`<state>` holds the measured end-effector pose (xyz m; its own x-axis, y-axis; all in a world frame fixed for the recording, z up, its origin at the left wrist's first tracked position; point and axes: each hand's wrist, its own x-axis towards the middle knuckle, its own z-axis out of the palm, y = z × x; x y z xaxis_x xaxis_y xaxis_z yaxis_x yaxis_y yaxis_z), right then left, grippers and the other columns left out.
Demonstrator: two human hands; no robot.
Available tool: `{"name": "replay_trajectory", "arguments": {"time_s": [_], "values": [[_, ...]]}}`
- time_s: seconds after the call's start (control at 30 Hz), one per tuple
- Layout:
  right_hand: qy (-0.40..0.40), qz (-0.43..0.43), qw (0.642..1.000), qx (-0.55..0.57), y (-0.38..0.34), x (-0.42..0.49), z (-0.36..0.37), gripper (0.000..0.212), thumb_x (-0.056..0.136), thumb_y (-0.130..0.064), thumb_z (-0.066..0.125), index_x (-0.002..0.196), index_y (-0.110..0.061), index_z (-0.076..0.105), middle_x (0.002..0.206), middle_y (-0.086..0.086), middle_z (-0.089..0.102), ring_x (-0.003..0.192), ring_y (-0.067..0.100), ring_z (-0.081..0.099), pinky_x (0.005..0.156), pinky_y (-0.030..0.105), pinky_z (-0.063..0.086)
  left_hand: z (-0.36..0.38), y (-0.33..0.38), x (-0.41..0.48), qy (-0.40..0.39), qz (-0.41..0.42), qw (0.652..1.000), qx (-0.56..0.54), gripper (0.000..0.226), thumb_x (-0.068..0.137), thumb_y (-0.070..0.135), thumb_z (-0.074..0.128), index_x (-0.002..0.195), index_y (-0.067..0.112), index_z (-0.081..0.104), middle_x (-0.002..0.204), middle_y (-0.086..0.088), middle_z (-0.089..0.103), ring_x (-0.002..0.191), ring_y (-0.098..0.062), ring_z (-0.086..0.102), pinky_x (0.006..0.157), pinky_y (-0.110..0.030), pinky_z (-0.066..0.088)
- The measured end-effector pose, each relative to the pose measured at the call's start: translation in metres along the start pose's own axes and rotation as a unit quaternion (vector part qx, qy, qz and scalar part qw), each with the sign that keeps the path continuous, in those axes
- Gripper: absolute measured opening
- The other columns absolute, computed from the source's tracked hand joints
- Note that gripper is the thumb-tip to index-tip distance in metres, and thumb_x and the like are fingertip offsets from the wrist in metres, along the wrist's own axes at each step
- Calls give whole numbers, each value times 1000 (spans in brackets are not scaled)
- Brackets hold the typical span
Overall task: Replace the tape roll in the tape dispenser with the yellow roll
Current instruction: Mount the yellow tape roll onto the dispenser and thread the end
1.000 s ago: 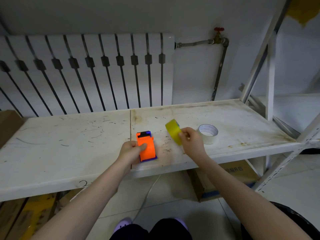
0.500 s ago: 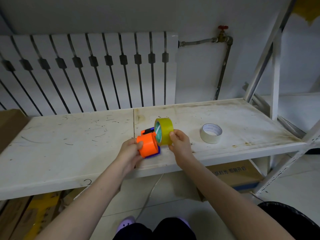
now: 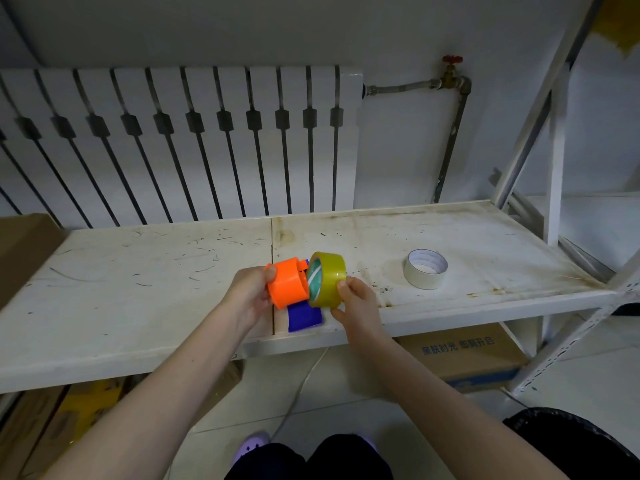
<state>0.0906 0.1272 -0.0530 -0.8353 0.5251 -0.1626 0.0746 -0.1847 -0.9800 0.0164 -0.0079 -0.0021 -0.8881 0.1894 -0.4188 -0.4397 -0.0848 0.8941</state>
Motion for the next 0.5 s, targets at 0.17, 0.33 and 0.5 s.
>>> {"name": "replay_trajectory", "arguments": {"time_s": [0.17,0.33,0.5], "values": [[-27,-6,1000,-16,-8,-2,-2,25,97,-15,44,77,-21,56,83,-1,56,86,16,53,98,53,46,4,-7,-3,-5,16,998,58,42,95,13,51,135,4,41,126,-18,53,100,-30,53,81,-43,47],[-88,-36,995,-42,-10,-5,-7,23,98,-14,44,80,-23,55,91,-3,55,85,11,55,91,45,50,8,-11,-7,-11,33,997,70,26,94,9,53,119,7,50,110,-14,54,98,-29,53,71,-37,50],[-130,-117,976,-130,-3,-3,-4,21,96,-18,46,79,-26,54,94,-1,53,89,15,56,70,26,48,12,-17,-9,-26,43,997,60,4,93,7,53,91,9,56,99,-13,62,87,-26,60,67,-33,51]]}}
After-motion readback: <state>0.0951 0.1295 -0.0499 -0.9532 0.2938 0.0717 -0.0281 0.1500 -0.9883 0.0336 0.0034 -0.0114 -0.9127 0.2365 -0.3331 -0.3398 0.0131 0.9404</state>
